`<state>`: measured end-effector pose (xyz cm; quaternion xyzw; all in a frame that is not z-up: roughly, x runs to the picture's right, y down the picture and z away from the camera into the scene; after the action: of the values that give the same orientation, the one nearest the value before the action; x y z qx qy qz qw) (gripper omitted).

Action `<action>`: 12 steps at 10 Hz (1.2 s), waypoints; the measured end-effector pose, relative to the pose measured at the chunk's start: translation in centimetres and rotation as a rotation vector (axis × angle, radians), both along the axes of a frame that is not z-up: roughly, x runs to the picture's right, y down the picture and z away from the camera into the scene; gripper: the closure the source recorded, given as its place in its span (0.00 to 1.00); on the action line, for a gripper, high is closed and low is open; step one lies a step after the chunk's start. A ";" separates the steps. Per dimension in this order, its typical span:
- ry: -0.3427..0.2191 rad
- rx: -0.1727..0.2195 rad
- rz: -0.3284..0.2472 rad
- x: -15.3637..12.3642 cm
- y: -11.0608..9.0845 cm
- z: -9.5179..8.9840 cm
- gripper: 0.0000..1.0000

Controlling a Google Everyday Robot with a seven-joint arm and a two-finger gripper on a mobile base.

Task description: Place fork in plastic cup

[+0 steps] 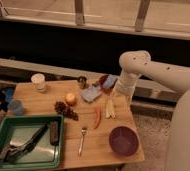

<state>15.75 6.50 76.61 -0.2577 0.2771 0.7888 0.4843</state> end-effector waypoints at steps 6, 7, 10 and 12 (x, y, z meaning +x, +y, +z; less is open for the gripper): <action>0.000 0.000 0.000 0.0 0.0 0.0 0.33; 0.000 0.000 0.000 0.0 0.0 0.0 0.33; -0.009 0.004 -0.015 -0.3 -0.3 -0.6 0.33; -0.053 -0.013 -0.051 -2.7 0.4 -1.2 0.33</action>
<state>13.02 6.93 75.45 -0.2744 0.2756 0.7672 0.5100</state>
